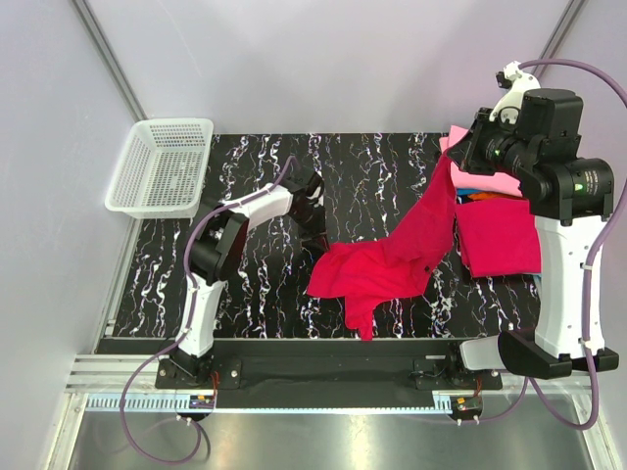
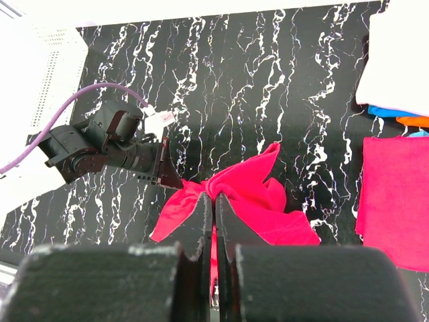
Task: Fold and stack the t-shirts
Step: Fold the tshirt
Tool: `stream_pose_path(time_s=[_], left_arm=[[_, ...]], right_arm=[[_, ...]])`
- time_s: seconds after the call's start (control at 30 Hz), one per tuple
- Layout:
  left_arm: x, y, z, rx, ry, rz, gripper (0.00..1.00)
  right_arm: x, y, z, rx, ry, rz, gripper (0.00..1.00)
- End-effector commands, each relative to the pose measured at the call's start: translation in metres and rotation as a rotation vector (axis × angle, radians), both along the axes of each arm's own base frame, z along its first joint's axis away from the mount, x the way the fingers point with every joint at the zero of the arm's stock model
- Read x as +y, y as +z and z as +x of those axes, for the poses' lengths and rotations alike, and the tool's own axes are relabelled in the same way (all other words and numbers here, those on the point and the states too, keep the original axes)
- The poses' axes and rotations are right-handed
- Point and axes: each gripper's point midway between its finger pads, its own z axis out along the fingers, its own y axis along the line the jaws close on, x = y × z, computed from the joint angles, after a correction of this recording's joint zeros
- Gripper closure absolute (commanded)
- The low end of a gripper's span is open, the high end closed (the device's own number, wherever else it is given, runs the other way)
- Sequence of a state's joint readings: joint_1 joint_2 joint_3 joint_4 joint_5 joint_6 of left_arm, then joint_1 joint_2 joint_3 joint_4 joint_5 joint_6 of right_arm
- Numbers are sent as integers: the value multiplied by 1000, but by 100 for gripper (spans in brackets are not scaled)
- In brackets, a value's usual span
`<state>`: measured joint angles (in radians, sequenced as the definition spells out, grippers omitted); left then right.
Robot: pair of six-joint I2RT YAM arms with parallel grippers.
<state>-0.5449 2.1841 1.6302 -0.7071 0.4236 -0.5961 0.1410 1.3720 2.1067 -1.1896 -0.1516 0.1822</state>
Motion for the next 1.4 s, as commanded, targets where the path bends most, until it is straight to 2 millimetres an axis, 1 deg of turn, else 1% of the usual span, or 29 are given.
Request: stream_pose_path(time_s=[0.0, 0.03, 0.17, 0.2, 0.27, 0.3, 0.4, 0.43, 0.47, 0.5, 0.53, 0.63, 0.7, 0.73, 0.8, 0.83, 0.87, 0.9, 0.93, 0.97, 1.0, 1.07, 1.13, 1.17, 1.2, 1.23, 1.27, 1.3, 1.37], left_arm=[[-12, 6, 4, -22, -26, -55, 94], [-11, 4, 4, -22, -27, -53, 100], [-4, 9, 5, -57, -34, -34, 100], [-4, 21, 7, -85, -33, -43, 100], [4, 34, 13, -117, -15, -46, 100], [7, 51, 18, -152, -2, -59, 100], [24, 82, 31, -212, 46, -68, 100], [28, 106, 33, -259, 54, -85, 100], [38, 117, 40, -286, 82, -79, 100], [42, 130, 43, -314, 91, -84, 100], [49, 151, 48, -363, 111, -93, 100], [58, 181, 52, -414, 139, -108, 100], [70, 208, 59, -475, 164, -116, 100], [79, 216, 62, -495, 176, -113, 100], [75, 229, 65, -492, 151, -175, 100], [70, 228, 58, -428, 130, -219, 100], [67, 222, 57, -396, 120, -226, 97], [63, 203, 56, -342, 116, -217, 91], [61, 192, 53, -317, 119, -196, 79], [60, 181, 51, -301, 118, -173, 71], [57, 163, 44, -268, 109, -142, 63], [58, 139, 36, -234, 102, -84, 54], [55, 124, 32, -228, 86, -52, 51], [55, 121, 31, -230, 83, -52, 50], [53, 111, 29, -229, 77, -46, 50], [52, 109, 29, -238, 78, -45, 49], [53, 100, 26, -225, 79, -38, 48], [51, 97, 29, -233, 81, -45, 47], [50, 85, 28, -218, 80, -34, 44]], right_arm=[[3, 16, 6, -71, 22, 8, 100], [3, 16, 6, -72, 22, 6, 100], [3, 14, 7, -68, 19, 2, 100], [2, 14, 6, -69, 13, 1, 100], [0, 14, 6, -71, 6, -5, 100], [-1, 14, 7, -72, -1, -6, 100], [-3, 15, 7, -78, -7, -13, 100], [-3, 16, 7, -80, -7, -14, 100], [-3, 16, 8, -81, -9, -17, 100], [-3, 15, 7, -79, -9, -17, 100], [-4, 16, 7, -82, -10, -17, 100], [-3, 15, 8, -79, -7, -14, 100], [-4, 15, 8, -80, -12, -20, 100], [-5, 15, 7, -83, -14, -20, 100], [-5, 17, 6, -89, -13, -21, 100], [-4, 17, 6, -88, -13, -19, 100], [-4, 16, 7, -86, -9, -19, 100], [-3, 15, 7, -82, -9, -17, 100], [-3, 15, 8, -80, -10, -14, 100], [-3, 14, 8, -78, -10, -14, 100], [-2, 13, 8, -72, -6, -8, 100], [-2, 10, 8, -66, -5, -7, 100], [-1, 8, 8, -64, -2, -5, 100], [-1, 8, 8, -61, -5, -2, 100], [-1, 5, 9, -56, -4, -1, 100], [0, 5, 9, -57, -3, 1, 100], [1, 3, 10, -52, -1, 3, 100], [1, 3, 10, -52, 0, 5, 100], [1, 2, 11, -48, -1, 7, 100]])
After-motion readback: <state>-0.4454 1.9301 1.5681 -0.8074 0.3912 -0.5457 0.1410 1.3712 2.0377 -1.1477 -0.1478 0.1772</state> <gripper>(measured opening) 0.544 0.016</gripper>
